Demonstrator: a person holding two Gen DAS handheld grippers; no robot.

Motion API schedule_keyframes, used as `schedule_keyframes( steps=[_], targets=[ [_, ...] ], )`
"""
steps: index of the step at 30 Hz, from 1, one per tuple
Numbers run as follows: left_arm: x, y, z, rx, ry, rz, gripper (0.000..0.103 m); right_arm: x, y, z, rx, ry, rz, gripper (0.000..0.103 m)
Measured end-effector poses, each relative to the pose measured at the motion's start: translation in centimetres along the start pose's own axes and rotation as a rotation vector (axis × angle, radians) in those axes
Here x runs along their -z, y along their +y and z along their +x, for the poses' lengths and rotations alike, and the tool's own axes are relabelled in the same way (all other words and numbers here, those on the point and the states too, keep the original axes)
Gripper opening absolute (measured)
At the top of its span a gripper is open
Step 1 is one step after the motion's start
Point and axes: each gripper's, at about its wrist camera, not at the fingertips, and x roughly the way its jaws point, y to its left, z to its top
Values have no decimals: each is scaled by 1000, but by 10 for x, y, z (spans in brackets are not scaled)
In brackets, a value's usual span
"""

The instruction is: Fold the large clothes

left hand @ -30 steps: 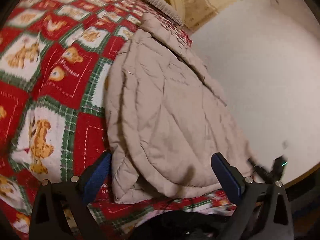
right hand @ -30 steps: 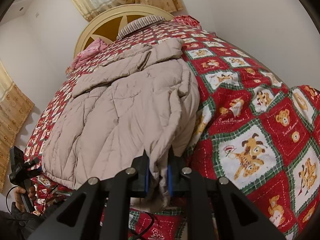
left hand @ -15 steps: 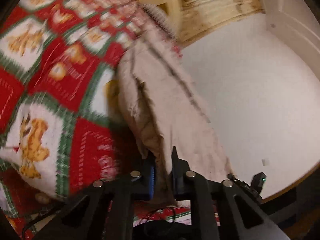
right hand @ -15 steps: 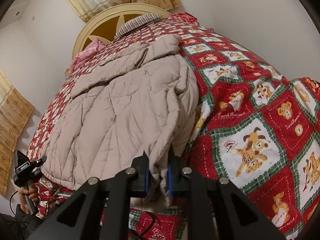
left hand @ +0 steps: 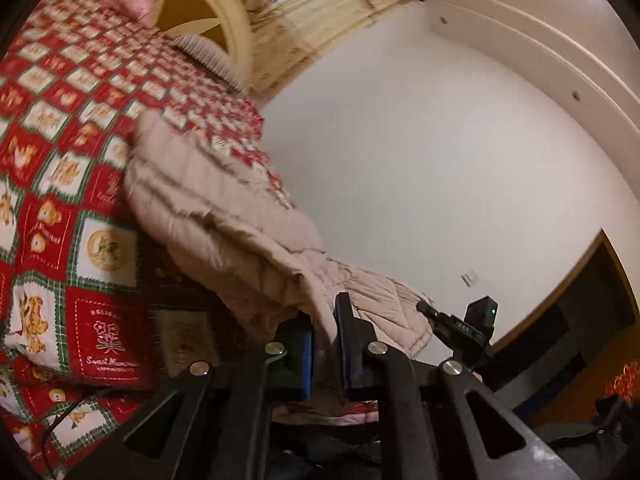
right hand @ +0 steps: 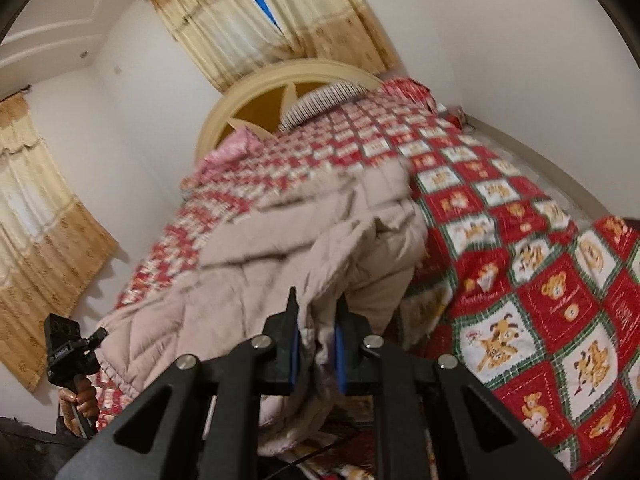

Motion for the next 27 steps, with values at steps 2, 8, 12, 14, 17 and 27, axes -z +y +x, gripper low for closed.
schedule_keyframes(
  steps=[2, 8, 12, 14, 17, 27],
  targets=[
    [-5, -8, -4, 27, -10, -5, 9, -8, 10, -16, -20, -37, -15, 17],
    [-47, -6, 12, 65, -39, -96, 9, -34, 21, -23, -61, -95, -8, 17],
    [-95, 18, 30, 58, -100, -198, 9, -77, 24, 3, -54, -110, 3, 17],
    [-113, 26, 34, 30, -146, -230, 9, -98, 25, 14, -60, -119, 9, 17],
    [-151, 54, 56, -22, -201, -290, 9, -137, 29, 43, -52, -124, 26, 17],
    [-227, 170, 161, -344, -236, -455, 10, -199, 8, 243, 107, -36, 129, 17]
  ],
)
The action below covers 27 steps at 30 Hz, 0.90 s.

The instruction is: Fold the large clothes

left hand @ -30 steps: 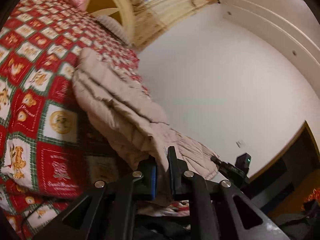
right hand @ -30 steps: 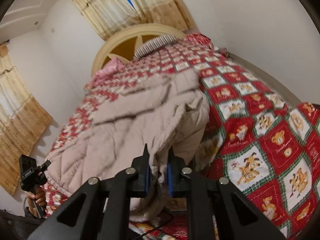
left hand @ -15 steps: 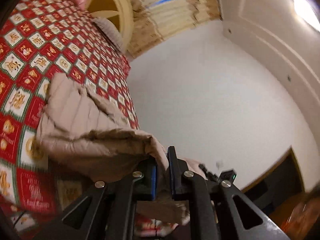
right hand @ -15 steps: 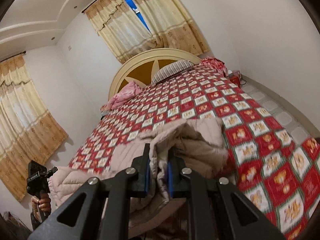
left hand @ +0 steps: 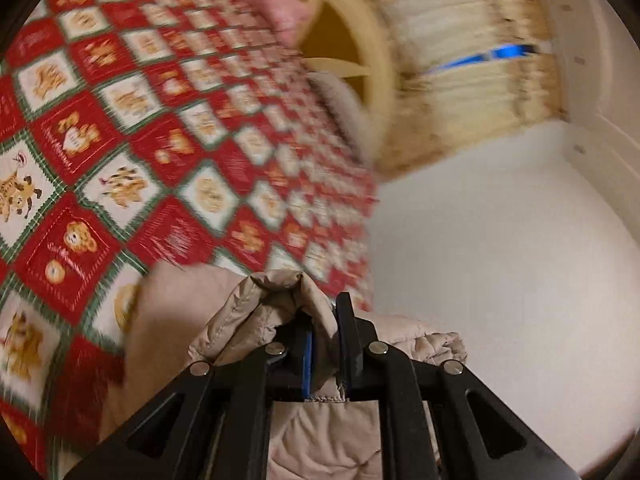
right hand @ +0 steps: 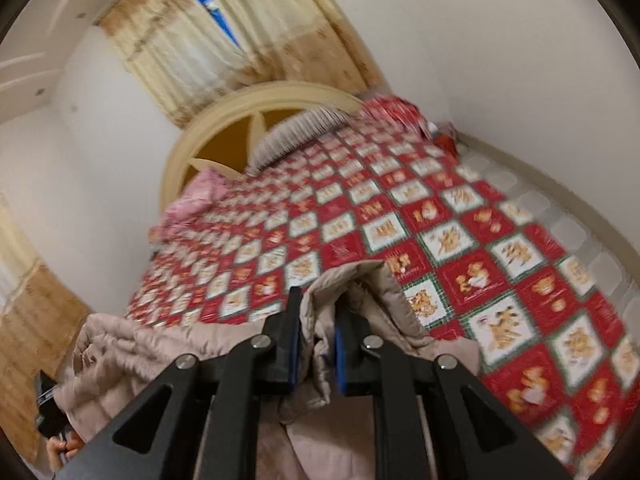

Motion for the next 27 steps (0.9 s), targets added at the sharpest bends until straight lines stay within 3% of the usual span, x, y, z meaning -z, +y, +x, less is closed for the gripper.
schedule_keyframes(
  steps=[3, 5, 8, 12, 16, 18, 19, 20, 21, 22, 23, 25, 27],
  targets=[
    [-13, 25, 47, -139, 34, -35, 11, 15, -23, 58, 86, 47, 38, 18],
    [-17, 49, 72, -187, 72, -86, 12, 31, -41, 91, 128, 68, 42, 22],
    [-13, 75, 84, -124, 75, -135, 13, 51, -58, 115, 146, 71, 43, 27],
    [-5, 100, 85, 15, 49, -108, 15, 59, -60, 117, 136, 28, -4, 30],
    [-6, 120, 80, 151, 71, -216, 16, 64, -66, 121, 125, 30, 20, 31],
    [-10, 115, 67, 184, 81, -233, 23, 63, -68, 123, 120, 40, 30, 31],
    [-14, 110, 57, 204, 73, -222, 36, 62, -67, 127, 119, 43, 34, 32],
    [-18, 102, 44, 226, 54, -199, 58, 62, -67, 128, 114, 45, 40, 32],
    [-23, 95, 28, 236, 20, -175, 70, 61, -68, 128, 108, 49, 46, 33],
    [-29, 89, 12, 239, -24, -156, 91, 61, -68, 129, 106, 53, 52, 33],
    [-35, 84, -8, 241, -80, -146, 97, 61, -69, 129, 105, 57, 55, 33],
    [-43, 76, -43, 204, -167, -140, 97, 59, -70, 130, 99, 68, 69, 34],
    [-44, 56, -67, 87, -174, -48, 97, 54, -70, 131, 95, 94, 94, 36]
  ],
)
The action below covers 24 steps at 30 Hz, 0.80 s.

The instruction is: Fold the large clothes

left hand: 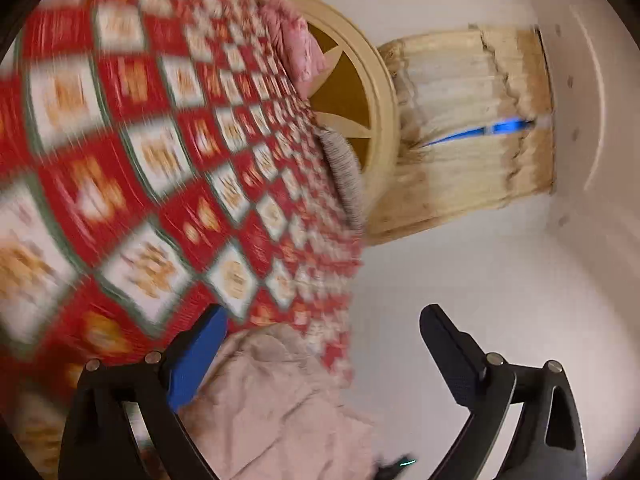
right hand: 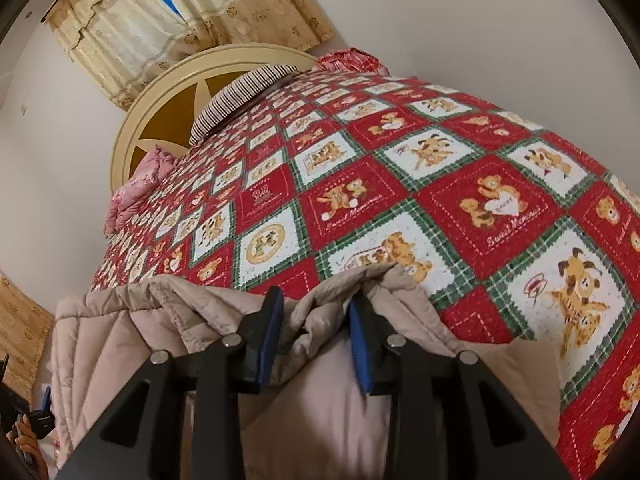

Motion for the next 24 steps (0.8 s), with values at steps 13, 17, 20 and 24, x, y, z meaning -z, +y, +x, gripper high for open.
schedule_keyframes(
  steps=[13, 17, 20, 24],
  targets=[
    [145, -113, 57, -99, 247, 667, 97, 21, 120, -167, -14, -204, -378, 15],
    [184, -130, 111, -120, 318, 711, 97, 51, 163, -122, -29, -54, -494, 15],
    [195, -129, 144, -176, 337, 767, 97, 56, 168, -58, -55, 54, -490, 15],
    [192, -90, 174, -238, 362, 712, 97, 66, 143, 6, -30, 157, -390, 15]
  ],
)
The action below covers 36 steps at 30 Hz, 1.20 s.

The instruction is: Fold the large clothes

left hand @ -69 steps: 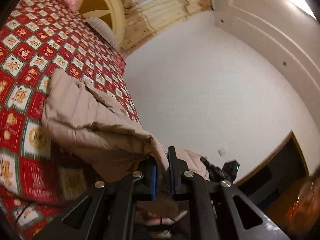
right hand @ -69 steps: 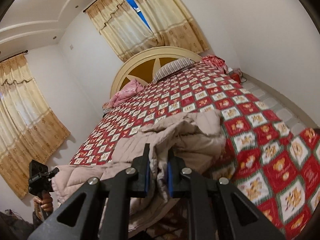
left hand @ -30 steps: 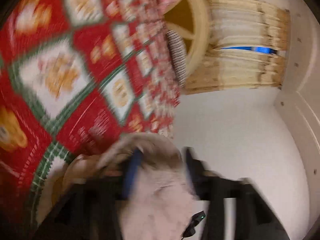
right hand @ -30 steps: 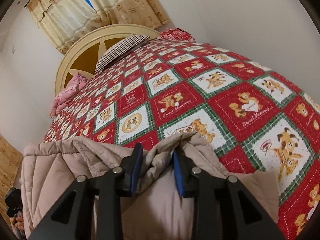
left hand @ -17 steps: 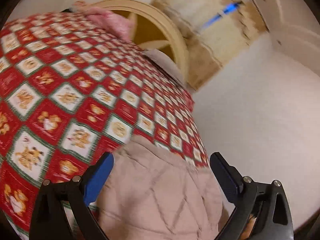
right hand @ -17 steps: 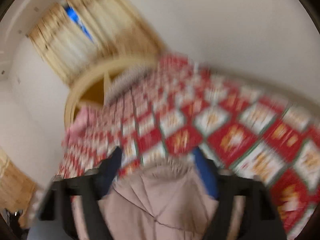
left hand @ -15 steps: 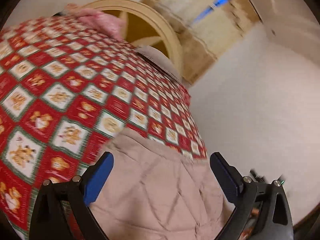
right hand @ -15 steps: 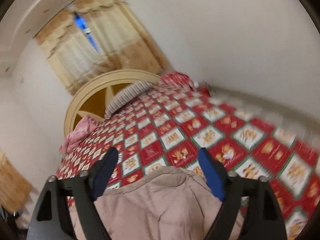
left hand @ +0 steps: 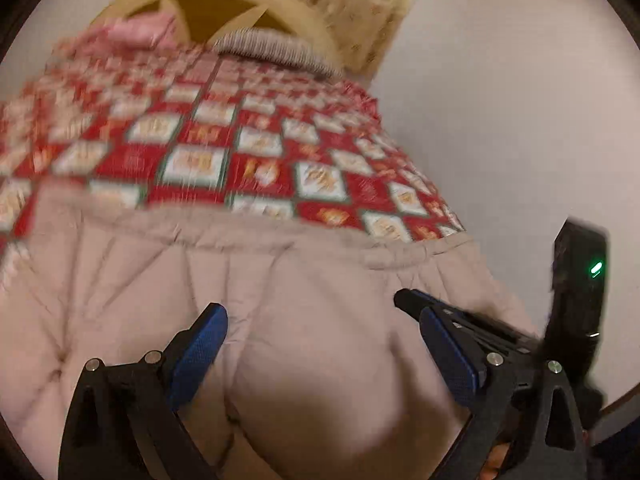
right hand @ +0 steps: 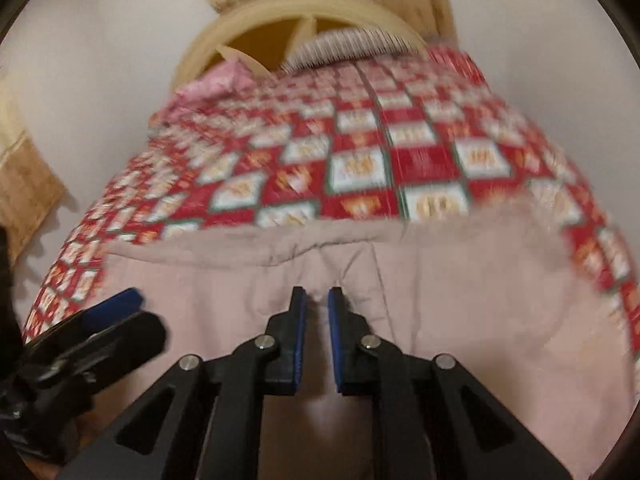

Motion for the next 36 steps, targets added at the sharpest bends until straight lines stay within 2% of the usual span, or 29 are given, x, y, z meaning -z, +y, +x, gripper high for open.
schedule_keyframes(
  steps=[1, 3, 5, 6, 7, 9, 12, 15, 16, 18, 20, 22, 24, 25, 26, 27, 29, 32, 36],
  targets=[
    [5, 9, 2, 25, -22, -11, 97, 7, -8, 14, -15, 13, 25, 14],
    [15, 12, 1, 46, -79, 9, 97, 15, -19, 23, -81, -20, 70, 10],
    [25, 10, 3, 34, -131, 43, 97, 17, -17, 20, -66, -39, 71, 9],
    [26, 7, 5, 20, -139, 55, 97, 18, -12, 21, -31, -43, 46, 9],
    [27, 5, 9, 3, -136, 68, 97, 19, -5, 22, 6, -47, 16, 9],
    [23, 12, 18, 26, -113, 38, 97, 21, 7, 25, 91, -59, -39, 8],
    [21, 18, 24, 51, -91, 9, 97, 18, 1, 26, 62, -54, -17, 10],
    [20, 19, 26, 51, -81, -2, 97, 16, -14, 15, -27, -33, 54, 10],
    [20, 18, 27, 45, -76, -1, 97, 13, -18, 6, -43, -45, 82, 10],
    [19, 17, 30, 31, -70, 4, 97, 7, -30, -28, -45, -133, 104, 10],
    [18, 14, 33, 5, -58, 16, 97, 2, -41, -49, -1, -168, 92, 11],
    [18, 10, 37, -27, -42, 35, 97, -4, -60, -58, 120, -162, 74, 16],
    [20, 9, 38, -45, -33, 50, 97, -3, -94, -50, 238, -109, 107, 16],
    [20, 7, 40, -55, -26, 63, 97, 2, -113, -45, 237, -89, 145, 13],
    [21, 5, 41, -62, -22, 73, 97, 10, -131, -39, 200, -77, 185, 2],
    [21, 3, 42, -71, -15, 85, 97, 21, -149, -33, 153, -74, 238, 0],
    [21, 0, 45, -91, -6, 104, 98, 30, -157, -33, 117, -106, 273, 0],
    [22, 0, 47, -100, -2, 116, 98, 32, -149, -30, 160, -124, 230, 0],
    [23, -3, 53, -122, 14, 137, 99, 29, -151, -27, 158, -123, 238, 0]
  ],
)
